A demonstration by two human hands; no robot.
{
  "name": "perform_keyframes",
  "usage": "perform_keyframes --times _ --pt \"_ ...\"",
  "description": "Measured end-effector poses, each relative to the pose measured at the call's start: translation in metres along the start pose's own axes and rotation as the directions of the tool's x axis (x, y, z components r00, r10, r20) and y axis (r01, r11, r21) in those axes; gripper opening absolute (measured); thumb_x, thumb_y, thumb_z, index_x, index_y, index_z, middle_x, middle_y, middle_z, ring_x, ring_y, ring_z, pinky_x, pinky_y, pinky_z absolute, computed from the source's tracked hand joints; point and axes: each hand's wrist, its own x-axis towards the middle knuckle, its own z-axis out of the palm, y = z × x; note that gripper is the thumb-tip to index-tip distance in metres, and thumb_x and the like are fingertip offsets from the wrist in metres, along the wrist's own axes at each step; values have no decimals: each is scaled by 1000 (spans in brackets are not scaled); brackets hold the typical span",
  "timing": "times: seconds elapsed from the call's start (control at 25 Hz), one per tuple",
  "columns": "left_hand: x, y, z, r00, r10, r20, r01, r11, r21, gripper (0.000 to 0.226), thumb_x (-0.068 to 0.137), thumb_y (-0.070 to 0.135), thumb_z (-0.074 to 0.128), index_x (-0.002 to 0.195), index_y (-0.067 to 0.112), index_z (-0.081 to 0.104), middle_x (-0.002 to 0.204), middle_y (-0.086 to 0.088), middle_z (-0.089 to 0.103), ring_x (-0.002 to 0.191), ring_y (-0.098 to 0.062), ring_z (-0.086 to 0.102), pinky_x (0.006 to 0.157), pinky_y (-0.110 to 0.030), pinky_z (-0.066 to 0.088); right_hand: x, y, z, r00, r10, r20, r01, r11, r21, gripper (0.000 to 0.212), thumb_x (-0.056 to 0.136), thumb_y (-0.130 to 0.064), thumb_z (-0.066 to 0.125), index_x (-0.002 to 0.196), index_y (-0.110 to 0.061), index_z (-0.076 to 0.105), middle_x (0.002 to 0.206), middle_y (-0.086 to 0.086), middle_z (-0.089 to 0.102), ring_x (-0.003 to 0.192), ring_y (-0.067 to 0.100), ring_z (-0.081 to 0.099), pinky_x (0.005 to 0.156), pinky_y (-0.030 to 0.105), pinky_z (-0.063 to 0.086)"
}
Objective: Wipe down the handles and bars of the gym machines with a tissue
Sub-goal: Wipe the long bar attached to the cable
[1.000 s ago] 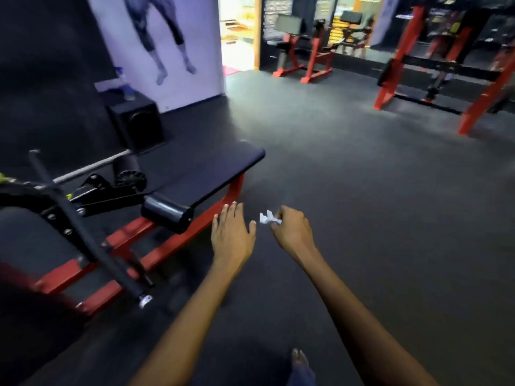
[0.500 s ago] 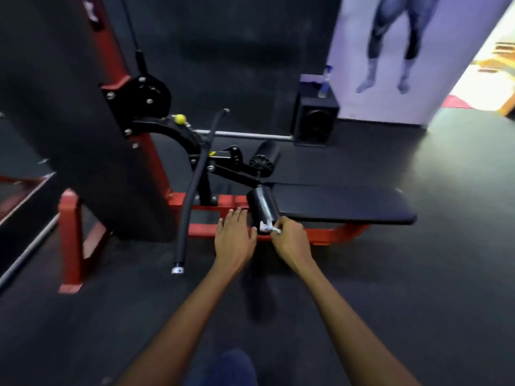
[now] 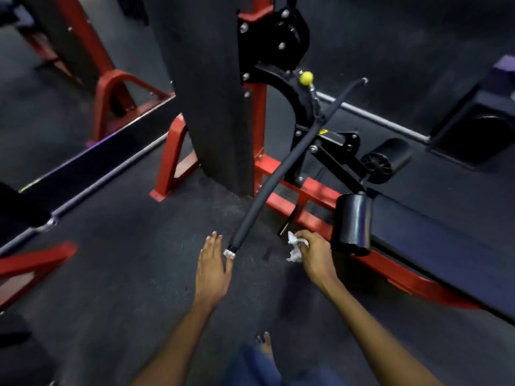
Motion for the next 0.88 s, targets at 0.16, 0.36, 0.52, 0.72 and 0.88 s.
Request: perform_keyframes --times 0.16,0.36,0.52,0.72,0.88 --pt "16 -16 21 996 61 72 -59 998 -30 69 96 31 56 151 8 21 159 0 10 147 -14 9 121 -34 10 39 4 23 997 -74 -30 71 994 -88 21 91 -4 53 106 -4 68 108 11 53 92 19 59 87 19 43" --pt "46 -14 53 994 -31 105 46 989 -143 81 88 20 69 152 9 20 154 7 15 145 -12 15 116 -24 11 71 -19 78 809 -465 360 557 803 -214 30 97 -14 41 121 -6 57 117 9 52 111 25 46 87 19 35" --pt "48 -14 61 979 -148 144 179 957 -231 68 93 10 60 151 17 26 150 -5 39 134 -19 42 111 -29 33 111 -4 79 500 -569 653 838 508 -199 28 92 -5 43 112 0 61 114 20 55 107 33 50 93 45 41" --pt "45 -8 63 989 -124 81 138 969 -205 66 96 13 57 152 17 22 157 -4 26 144 -17 25 117 -29 19 163 5 67 895 -438 87 442 844 -304 16 93 -17 47 96 -18 62 90 2 58 84 18 55 75 35 45" --pt "44 -10 63 987 -122 105 142 969 -202 69 95 12 58 152 15 21 158 -7 23 146 -17 20 117 -27 17 112 27 102 362 -725 586 927 347 -142 29 92 -15 44 114 -5 60 117 10 58 108 28 56 87 43 53"
